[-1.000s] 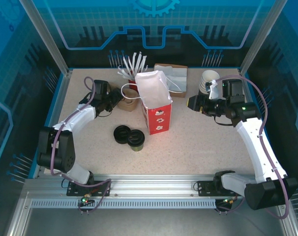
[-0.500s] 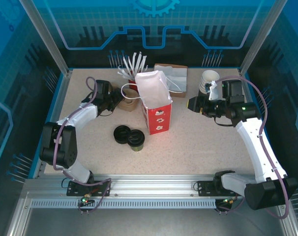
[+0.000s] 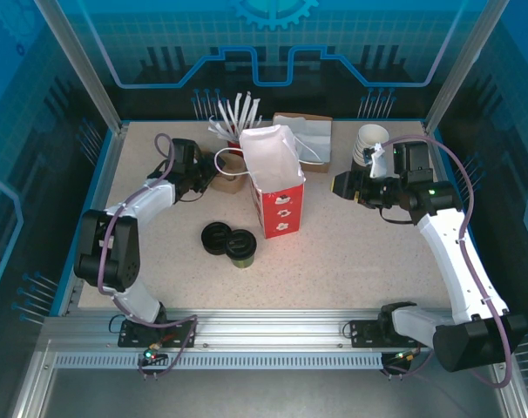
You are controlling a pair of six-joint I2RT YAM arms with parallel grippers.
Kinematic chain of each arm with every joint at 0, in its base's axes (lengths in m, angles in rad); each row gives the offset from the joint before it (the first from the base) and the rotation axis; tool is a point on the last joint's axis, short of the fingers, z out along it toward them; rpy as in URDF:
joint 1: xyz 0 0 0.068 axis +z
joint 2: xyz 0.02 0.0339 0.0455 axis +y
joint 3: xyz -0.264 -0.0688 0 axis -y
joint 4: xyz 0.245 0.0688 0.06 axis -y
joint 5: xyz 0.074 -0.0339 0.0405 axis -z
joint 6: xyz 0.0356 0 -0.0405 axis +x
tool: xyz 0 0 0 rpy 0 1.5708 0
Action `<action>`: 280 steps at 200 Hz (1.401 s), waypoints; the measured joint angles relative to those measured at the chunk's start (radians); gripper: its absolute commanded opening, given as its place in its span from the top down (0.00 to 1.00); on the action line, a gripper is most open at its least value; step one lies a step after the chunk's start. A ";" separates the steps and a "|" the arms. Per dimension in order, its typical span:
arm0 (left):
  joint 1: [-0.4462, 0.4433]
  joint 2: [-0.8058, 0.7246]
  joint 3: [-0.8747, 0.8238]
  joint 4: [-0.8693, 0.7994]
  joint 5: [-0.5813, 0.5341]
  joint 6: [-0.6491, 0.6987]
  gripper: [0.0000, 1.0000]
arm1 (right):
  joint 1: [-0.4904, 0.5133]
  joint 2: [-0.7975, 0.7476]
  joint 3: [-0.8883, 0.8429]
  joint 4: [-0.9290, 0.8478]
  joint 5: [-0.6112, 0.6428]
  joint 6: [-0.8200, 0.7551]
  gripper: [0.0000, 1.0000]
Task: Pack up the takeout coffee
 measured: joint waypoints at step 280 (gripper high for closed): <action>0.005 0.018 0.019 -0.011 -0.019 0.001 0.36 | 0.000 0.004 0.000 -0.001 0.000 -0.007 0.41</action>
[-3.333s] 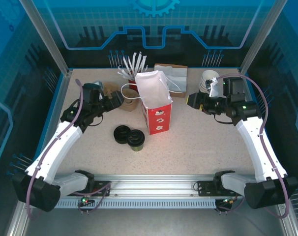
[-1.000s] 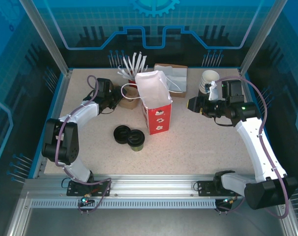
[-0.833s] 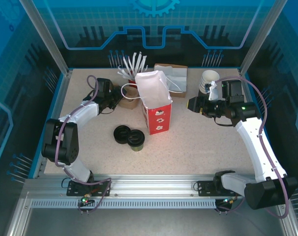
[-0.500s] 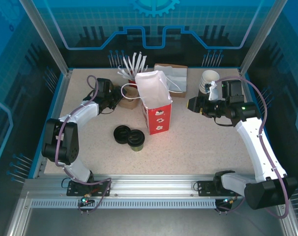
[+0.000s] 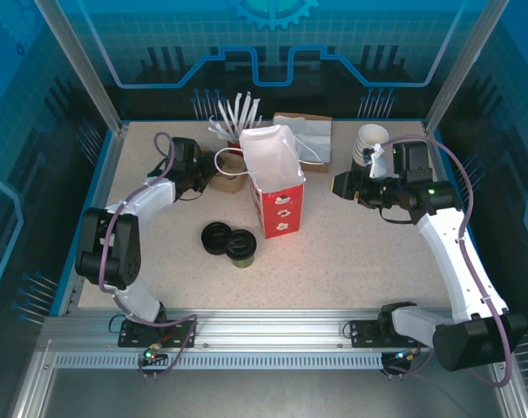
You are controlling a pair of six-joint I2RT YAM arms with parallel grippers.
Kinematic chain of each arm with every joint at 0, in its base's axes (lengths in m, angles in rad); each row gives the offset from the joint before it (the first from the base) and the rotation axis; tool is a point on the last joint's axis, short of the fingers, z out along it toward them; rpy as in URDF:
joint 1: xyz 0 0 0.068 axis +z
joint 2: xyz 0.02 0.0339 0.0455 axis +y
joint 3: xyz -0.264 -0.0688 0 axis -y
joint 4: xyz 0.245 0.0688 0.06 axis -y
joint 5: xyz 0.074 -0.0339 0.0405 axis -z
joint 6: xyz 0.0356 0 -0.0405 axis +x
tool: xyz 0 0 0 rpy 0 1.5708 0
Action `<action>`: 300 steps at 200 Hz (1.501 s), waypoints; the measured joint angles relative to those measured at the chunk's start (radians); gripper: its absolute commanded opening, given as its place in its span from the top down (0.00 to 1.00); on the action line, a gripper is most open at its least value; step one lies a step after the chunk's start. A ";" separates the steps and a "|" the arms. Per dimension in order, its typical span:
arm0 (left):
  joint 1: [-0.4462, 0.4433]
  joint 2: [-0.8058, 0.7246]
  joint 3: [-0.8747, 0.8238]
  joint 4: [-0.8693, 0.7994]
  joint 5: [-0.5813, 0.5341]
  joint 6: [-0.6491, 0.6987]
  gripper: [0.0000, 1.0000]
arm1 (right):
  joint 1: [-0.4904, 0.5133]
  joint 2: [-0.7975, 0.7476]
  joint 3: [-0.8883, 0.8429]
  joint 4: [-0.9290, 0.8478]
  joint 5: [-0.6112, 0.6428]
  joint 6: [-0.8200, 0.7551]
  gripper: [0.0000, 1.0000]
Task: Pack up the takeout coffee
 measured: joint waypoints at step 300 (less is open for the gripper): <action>0.012 0.045 -0.045 0.147 0.007 -0.107 0.93 | 0.000 0.000 -0.024 0.004 0.000 0.000 0.40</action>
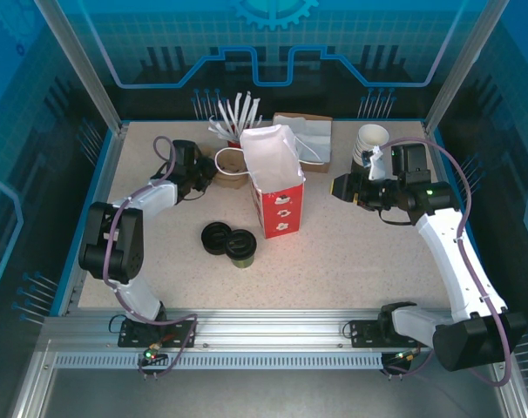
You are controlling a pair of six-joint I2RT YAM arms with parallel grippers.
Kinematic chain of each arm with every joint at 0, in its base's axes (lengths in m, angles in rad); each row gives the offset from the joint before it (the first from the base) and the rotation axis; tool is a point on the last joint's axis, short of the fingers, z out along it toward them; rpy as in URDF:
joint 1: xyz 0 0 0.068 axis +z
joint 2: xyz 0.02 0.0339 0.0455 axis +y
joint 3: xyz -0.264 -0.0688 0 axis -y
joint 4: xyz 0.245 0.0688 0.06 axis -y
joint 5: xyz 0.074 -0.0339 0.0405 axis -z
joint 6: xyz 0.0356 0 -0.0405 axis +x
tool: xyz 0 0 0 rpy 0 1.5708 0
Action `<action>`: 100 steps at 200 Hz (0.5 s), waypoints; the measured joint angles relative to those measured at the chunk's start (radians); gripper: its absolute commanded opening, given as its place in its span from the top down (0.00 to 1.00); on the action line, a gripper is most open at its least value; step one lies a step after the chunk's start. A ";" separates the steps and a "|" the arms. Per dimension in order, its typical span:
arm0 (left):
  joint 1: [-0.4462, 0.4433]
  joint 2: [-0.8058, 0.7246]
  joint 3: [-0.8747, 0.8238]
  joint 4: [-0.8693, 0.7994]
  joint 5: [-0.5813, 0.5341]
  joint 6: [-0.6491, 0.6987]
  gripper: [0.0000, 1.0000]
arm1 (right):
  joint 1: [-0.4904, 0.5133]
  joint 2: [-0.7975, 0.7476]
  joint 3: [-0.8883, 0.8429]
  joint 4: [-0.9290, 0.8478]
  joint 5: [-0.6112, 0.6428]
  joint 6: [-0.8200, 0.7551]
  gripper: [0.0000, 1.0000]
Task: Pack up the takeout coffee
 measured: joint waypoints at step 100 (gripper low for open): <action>0.060 -0.076 -0.052 0.010 0.013 0.006 0.96 | 0.000 0.000 0.000 0.000 0.000 0.000 0.40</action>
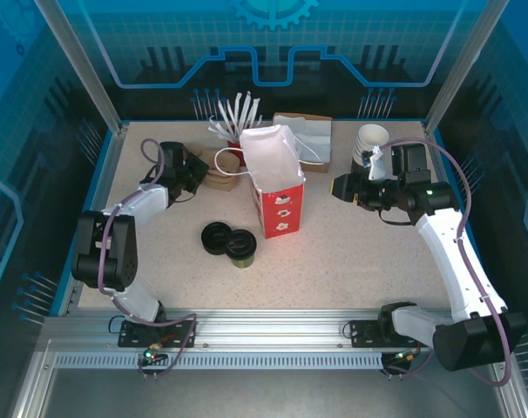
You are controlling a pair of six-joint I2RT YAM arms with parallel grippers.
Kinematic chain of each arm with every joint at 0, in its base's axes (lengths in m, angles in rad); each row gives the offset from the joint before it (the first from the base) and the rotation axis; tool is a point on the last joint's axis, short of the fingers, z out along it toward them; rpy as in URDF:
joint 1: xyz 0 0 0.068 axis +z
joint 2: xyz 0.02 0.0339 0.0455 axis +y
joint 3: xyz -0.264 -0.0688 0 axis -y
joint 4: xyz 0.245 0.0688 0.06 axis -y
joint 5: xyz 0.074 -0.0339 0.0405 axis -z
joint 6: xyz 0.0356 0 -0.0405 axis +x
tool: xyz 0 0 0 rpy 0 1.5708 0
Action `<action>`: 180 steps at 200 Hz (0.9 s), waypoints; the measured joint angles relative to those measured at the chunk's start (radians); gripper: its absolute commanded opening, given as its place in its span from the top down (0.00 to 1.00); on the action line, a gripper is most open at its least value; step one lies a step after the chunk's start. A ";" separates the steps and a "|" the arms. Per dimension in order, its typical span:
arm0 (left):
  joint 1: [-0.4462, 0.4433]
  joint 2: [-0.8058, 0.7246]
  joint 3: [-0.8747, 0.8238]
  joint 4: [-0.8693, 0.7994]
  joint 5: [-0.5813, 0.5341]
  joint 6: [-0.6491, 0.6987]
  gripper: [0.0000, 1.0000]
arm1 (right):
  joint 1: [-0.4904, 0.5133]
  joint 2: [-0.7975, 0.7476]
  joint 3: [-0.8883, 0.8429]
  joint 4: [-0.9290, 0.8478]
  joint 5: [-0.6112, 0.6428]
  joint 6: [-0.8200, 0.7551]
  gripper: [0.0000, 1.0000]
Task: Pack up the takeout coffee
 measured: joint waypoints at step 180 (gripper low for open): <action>0.024 -0.492 0.297 -0.546 -0.021 0.343 0.96 | 0.000 -0.050 0.085 -0.021 -0.035 -0.001 0.40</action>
